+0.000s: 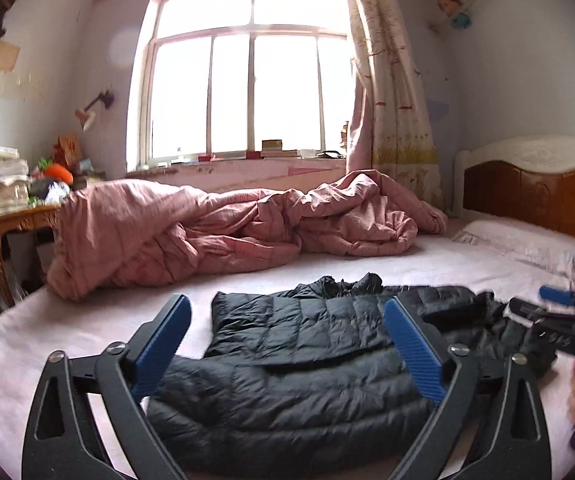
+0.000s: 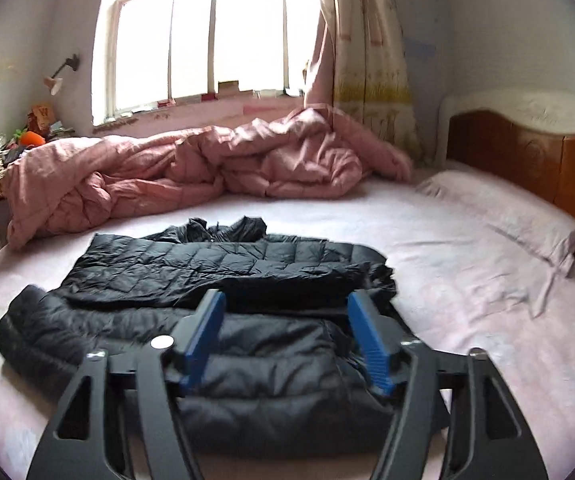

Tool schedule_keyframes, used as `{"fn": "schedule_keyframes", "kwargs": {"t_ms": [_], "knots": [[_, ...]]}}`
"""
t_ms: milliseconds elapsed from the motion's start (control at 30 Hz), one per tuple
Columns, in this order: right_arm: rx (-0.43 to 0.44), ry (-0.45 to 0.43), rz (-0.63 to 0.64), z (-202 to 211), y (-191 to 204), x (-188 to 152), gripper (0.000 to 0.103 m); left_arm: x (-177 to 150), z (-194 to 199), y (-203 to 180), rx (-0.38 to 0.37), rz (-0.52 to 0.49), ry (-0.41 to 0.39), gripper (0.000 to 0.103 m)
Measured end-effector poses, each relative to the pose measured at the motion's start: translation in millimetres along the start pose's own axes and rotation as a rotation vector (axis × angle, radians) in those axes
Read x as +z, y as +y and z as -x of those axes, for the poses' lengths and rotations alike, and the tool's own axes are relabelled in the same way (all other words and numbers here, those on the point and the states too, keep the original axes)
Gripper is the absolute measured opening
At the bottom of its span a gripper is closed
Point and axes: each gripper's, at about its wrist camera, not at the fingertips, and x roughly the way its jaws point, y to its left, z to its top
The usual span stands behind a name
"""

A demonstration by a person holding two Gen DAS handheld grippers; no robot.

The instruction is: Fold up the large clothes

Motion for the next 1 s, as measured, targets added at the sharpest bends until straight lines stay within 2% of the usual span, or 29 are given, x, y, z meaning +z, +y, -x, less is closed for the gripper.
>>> {"fn": "schedule_keyframes", "kwargs": {"t_ms": [100, 200, 267, 367, 467, 600, 700, 767, 900, 1000], "knots": [[0.033, 0.006, 0.025, 27.7, -3.1, -20.8, 0.072, -22.9, 18.2, 5.6, 0.024, -0.048, 0.003, 0.103], [0.043, 0.007, 0.021, 45.3, -13.9, -49.0, 0.076, -45.3, 23.4, 14.9, 0.08, -0.031, 0.046, 0.103], [0.025, 0.012, 0.007, 47.3, -19.6, -61.7, 0.079, -53.1, 23.5, 19.4, 0.054, -0.004, 0.087, 0.103], [-0.03, 0.102, 0.01, 37.5, -23.5, -72.5, 0.085, -59.9, 23.5, 21.0, 0.015, 0.005, 0.124, 0.103], [-0.024, 0.156, 0.029, 28.5, -24.1, -74.5, 0.085, -69.3, 24.4, 15.0, 0.025, -0.06, 0.12, 0.103], [-0.024, 0.226, 0.113, 14.0, -12.7, -83.2, 0.085, -86.9, 18.6, 0.4, -0.097, -0.185, 0.181, 0.103], [-0.041, 0.193, 0.283, 17.4, 14.0, -93.5, 0.085, -101.8, 17.9, -15.1, -0.064, -0.303, 0.195, 0.103], [-0.017, 0.195, 0.366, 20.5, 28.5, -99.8, 0.085, -109.6, 11.1, -22.1, -0.059, -0.344, 0.241, 0.103], [0.028, 0.279, 0.417, 11.6, 41.9, -111.4, 0.085, -117.6, 2.1, -24.2, -0.058, -0.359, 0.305, 0.103], [-0.008, 0.297, 0.426, 3.0, 44.8, -113.8, 0.085, -121.6, -4.6, -24.5, -0.041, -0.373, 0.352, 0.103]]}}
